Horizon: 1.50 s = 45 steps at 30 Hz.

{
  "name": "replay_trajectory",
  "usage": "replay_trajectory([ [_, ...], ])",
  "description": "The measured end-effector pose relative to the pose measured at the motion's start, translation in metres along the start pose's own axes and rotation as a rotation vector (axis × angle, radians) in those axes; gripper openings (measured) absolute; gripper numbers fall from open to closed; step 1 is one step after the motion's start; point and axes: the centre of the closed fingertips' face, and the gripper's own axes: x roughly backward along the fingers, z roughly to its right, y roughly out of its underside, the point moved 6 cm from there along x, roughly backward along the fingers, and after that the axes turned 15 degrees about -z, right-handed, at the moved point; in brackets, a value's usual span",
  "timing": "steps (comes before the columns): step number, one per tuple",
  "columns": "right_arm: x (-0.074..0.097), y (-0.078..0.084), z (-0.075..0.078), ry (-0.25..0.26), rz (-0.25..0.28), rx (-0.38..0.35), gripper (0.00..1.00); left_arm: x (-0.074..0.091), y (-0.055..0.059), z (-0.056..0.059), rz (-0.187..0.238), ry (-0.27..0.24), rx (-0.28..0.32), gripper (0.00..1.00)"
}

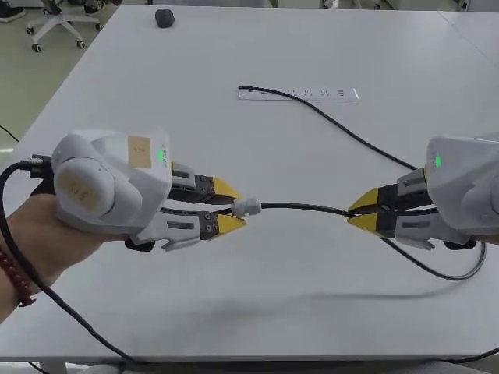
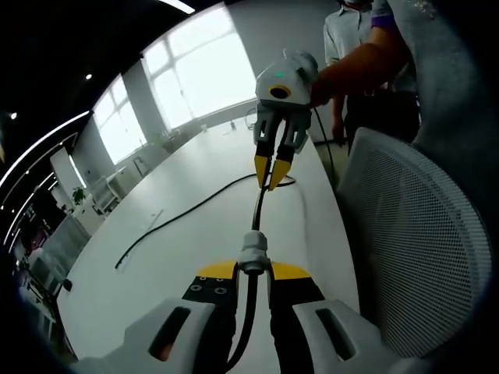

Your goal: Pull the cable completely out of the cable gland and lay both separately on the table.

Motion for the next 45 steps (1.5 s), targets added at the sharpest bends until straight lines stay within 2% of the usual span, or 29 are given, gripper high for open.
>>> replay_trajectory([
  [8, -0.004, 0.007, -0.002, -0.011, -0.015, -0.021, 0.00, -0.001, 0.000, 0.001, 0.002, 0.001, 0.004, 0.15],
  [20, -0.002, 0.005, -0.003, -0.013, -0.019, -0.030, 0.01, -0.001, -0.001, 0.001, 0.001, -0.006, 0.014, 0.15],
  [24, 0.001, -0.009, -0.003, -0.010, 0.024, -0.041, 0.08, -0.002, -0.001, 0.001, -0.003, -0.007, 0.014, 0.15],
  [25, 0.003, -0.016, -0.005, -0.022, 0.052, -0.044, 0.09, -0.002, -0.001, 0.002, -0.004, -0.006, 0.015, 0.15],
  [31, 0.010, -0.051, -0.006, -0.011, 0.135, -0.012, 0.08, -0.004, -0.003, 0.003, -0.008, -0.004, 0.011, 0.15],
  [33, 0.010, -0.063, -0.009, -0.024, 0.159, 0.001, 0.08, -0.004, -0.003, 0.003, -0.007, -0.004, 0.011, 0.15],
  [38, 0.001, -0.081, -0.017, -0.045, 0.171, 0.043, 0.07, -0.005, -0.005, 0.003, -0.002, -0.006, 0.009, 0.15],
  [43, -0.007, -0.089, -0.019, -0.051, 0.167, 0.079, 0.05, -0.004, -0.007, 0.004, 0.005, -0.002, 0.003, 0.15],
  [45, -0.008, -0.089, -0.019, -0.054, 0.160, 0.088, 0.01, -0.004, -0.007, 0.004, 0.008, 0.001, 0.003, 0.15],
])
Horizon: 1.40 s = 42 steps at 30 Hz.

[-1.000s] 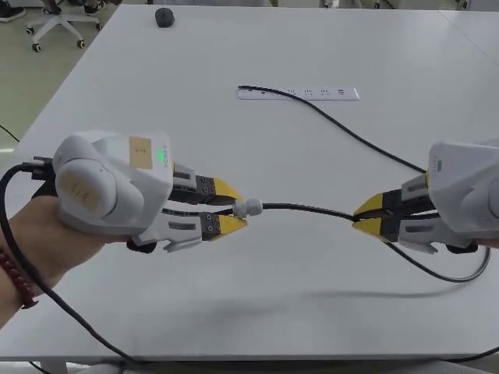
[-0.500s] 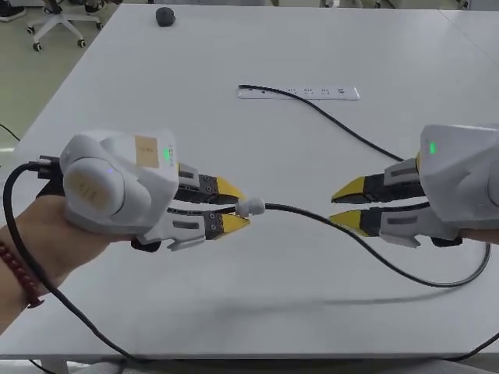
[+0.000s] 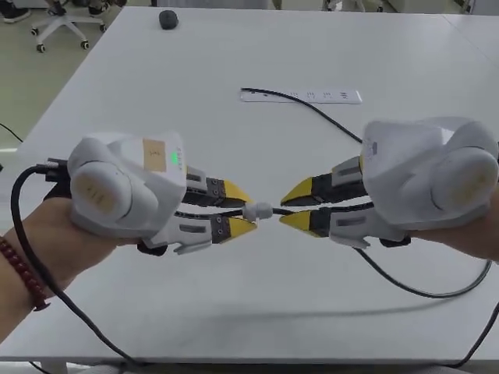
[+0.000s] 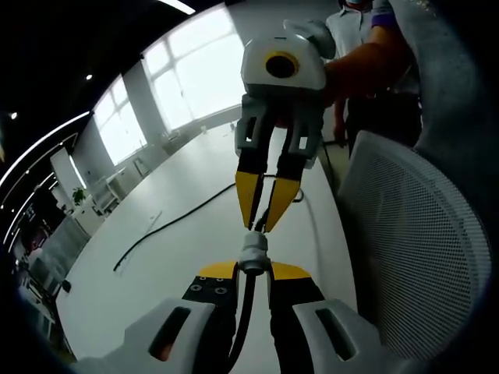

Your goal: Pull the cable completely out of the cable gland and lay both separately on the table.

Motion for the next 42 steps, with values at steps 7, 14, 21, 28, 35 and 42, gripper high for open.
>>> replay_trajectory([
  [7, 0.002, 0.002, 0.001, 0.003, 0.007, 0.029, 0.00, 0.001, -0.001, -0.001, 0.010, 0.000, 0.001, 0.15],
  [14, 0.006, 0.010, 0.005, 0.013, -0.005, 0.023, 0.00, 0.001, -0.001, -0.003, 0.011, -0.003, 0.006, 0.15],
  [21, 0.010, 0.020, 0.007, 0.020, -0.028, 0.013, 0.00, 0.004, 0.003, -0.003, 0.005, -0.006, 0.011, 0.15],
  [28, 0.012, 0.030, 0.008, 0.030, -0.053, 0.003, 0.00, 0.004, 0.006, -0.003, 0.002, -0.008, 0.015, 0.15],
  [35, 0.015, 0.038, 0.007, 0.034, -0.069, -0.016, 0.00, 0.004, 0.007, -0.002, -0.001, -0.008, 0.015, 0.15],
  [42, 0.017, 0.047, 0.006, 0.034, -0.083, -0.032, 0.00, 0.004, 0.007, -0.001, -0.002, -0.006, 0.013, 0.15],
])
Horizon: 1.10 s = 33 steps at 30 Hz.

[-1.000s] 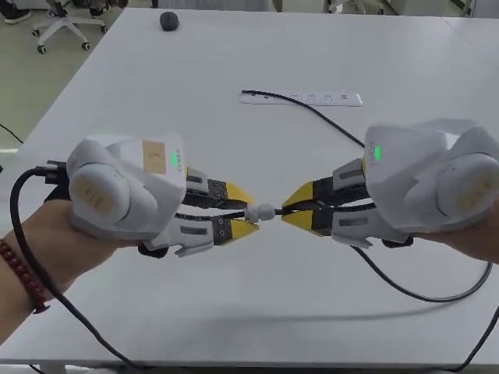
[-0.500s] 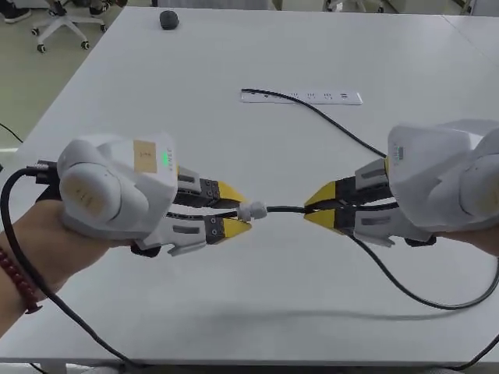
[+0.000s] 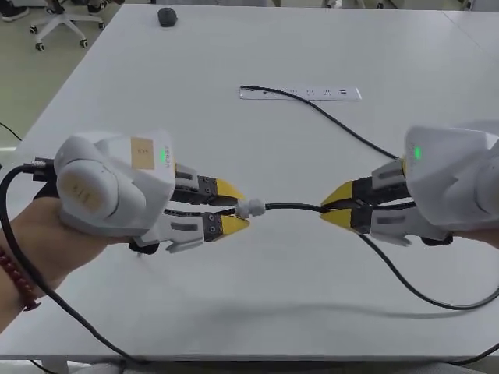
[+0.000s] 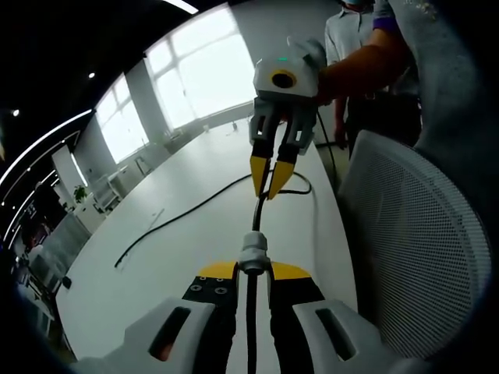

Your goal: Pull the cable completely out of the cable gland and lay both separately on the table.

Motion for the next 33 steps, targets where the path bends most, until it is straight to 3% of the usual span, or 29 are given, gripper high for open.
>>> replay_trajectory([
  [21, 0.000, 0.029, 0.001, 0.000, -0.056, -0.045, 0.00, 0.001, 0.001, 0.000, -0.004, -0.002, 0.004, 0.15],
  [33, -0.001, 0.033, -0.001, -0.005, -0.065, -0.056, 0.00, 0.000, 0.000, 0.000, -0.003, -0.001, 0.008, 0.15],
])
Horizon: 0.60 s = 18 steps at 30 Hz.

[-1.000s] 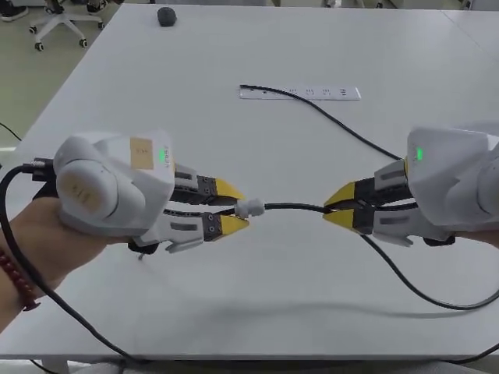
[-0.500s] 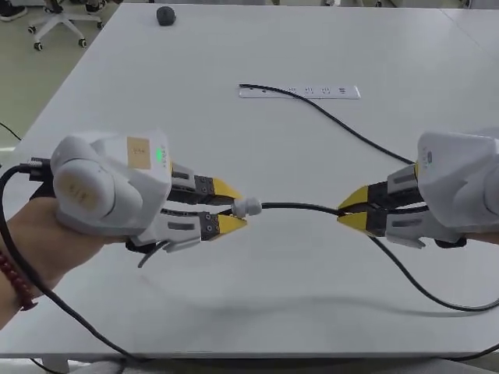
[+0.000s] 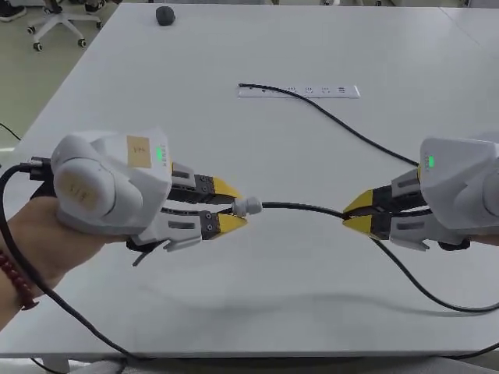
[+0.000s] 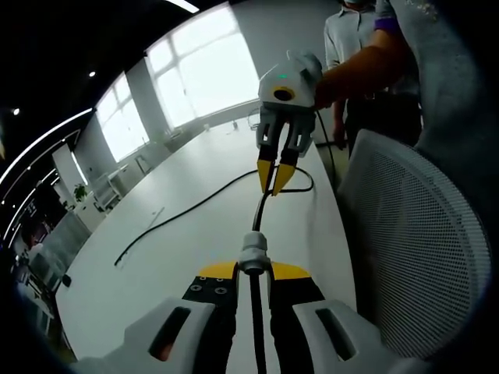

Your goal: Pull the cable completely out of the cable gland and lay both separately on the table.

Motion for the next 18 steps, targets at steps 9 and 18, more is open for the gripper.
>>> replay_trajectory([
  [9, 0.004, -0.015, -0.002, -0.013, 0.044, -0.017, 0.05, -0.001, 0.000, -0.002, -0.006, -0.006, 0.009, 0.15],
  [18, 0.006, -0.061, -0.006, -0.018, 0.153, 0.017, 0.06, -0.002, -0.004, -0.003, -0.001, -0.012, 0.008, 0.15],
])
